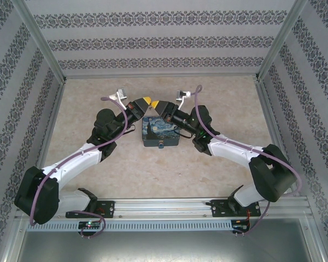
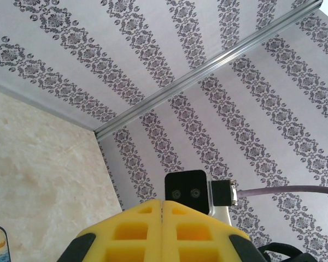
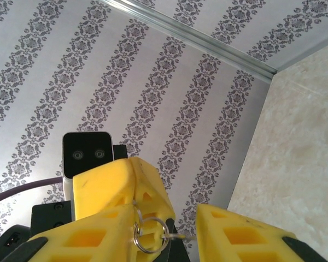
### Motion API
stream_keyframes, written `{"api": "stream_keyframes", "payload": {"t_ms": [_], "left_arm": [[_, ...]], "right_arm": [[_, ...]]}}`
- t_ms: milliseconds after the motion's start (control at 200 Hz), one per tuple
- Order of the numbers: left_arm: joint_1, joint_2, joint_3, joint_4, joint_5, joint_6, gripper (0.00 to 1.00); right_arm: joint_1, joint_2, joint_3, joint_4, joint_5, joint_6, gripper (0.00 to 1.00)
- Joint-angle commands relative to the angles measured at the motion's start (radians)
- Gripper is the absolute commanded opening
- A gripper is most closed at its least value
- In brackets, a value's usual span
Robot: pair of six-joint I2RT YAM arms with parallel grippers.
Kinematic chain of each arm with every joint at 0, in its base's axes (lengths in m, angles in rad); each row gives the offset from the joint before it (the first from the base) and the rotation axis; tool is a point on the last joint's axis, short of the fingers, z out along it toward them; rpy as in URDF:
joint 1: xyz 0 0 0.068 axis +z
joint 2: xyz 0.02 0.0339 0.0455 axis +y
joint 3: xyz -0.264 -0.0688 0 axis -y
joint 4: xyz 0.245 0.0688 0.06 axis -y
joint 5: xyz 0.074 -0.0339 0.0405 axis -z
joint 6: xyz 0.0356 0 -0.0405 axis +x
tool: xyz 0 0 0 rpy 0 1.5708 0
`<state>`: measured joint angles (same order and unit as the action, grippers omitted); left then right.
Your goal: Unlock the padlock with the key
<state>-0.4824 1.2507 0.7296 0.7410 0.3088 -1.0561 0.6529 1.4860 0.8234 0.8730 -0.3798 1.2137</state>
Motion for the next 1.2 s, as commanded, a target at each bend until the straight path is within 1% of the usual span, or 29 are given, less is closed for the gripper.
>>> {"api": "stream_keyframes", "payload": {"t_ms": [0,330,465,555,625,679,739,839,899,989,1044,1079,1119,1194], "left_arm": [[0.006,0.006,-0.009,0.06,-0.006,-0.01,0.0],[0.006,0.012,-0.015,0.061,-0.008,-0.013,0.0],[0.005,0.014,-0.019,0.07,-0.005,-0.016,0.0],[0.003,0.015,-0.023,0.072,-0.004,-0.018,0.0],[0.002,0.015,-0.028,0.075,-0.003,-0.017,0.0],[0.0,0.013,-0.031,0.075,-0.005,-0.02,0.0],[-0.002,0.012,-0.031,0.071,-0.004,-0.021,0.0],[-0.001,0.007,-0.023,0.034,-0.01,-0.026,0.0],[-0.001,-0.005,-0.017,-0.009,-0.027,-0.029,0.11],[0.005,-0.043,-0.011,-0.1,-0.07,-0.024,0.45],[0.012,-0.071,-0.005,-0.159,-0.092,-0.021,0.59],[0.017,-0.082,-0.001,-0.184,-0.098,-0.018,0.65],[0.024,-0.091,0.006,-0.211,-0.092,-0.022,0.69],[0.038,-0.096,0.025,-0.25,-0.062,-0.025,0.71]], "right_arm": [[0.012,0.012,0.002,0.07,-0.02,0.013,0.35],[0.023,0.038,0.024,0.09,-0.03,0.022,0.3],[0.025,0.051,0.037,0.095,-0.036,0.027,0.26],[0.024,0.057,0.042,0.096,-0.037,0.028,0.21],[0.023,0.059,0.042,0.096,-0.034,0.029,0.16],[0.021,0.06,0.044,0.096,-0.036,0.029,0.1],[0.017,0.062,0.046,0.097,-0.041,0.029,0.0],[0.01,0.059,0.041,0.095,-0.051,0.027,0.0],[0.004,0.053,0.029,0.092,-0.05,0.027,0.0],[-0.006,0.039,0.002,0.089,-0.054,0.027,0.0],[-0.012,0.03,-0.014,0.089,-0.058,0.027,0.0],[-0.016,0.025,-0.023,0.086,-0.063,0.027,0.0],[-0.019,0.017,-0.033,0.082,-0.069,0.028,0.0],[-0.027,0.004,-0.048,0.072,-0.074,0.026,0.0]]}}
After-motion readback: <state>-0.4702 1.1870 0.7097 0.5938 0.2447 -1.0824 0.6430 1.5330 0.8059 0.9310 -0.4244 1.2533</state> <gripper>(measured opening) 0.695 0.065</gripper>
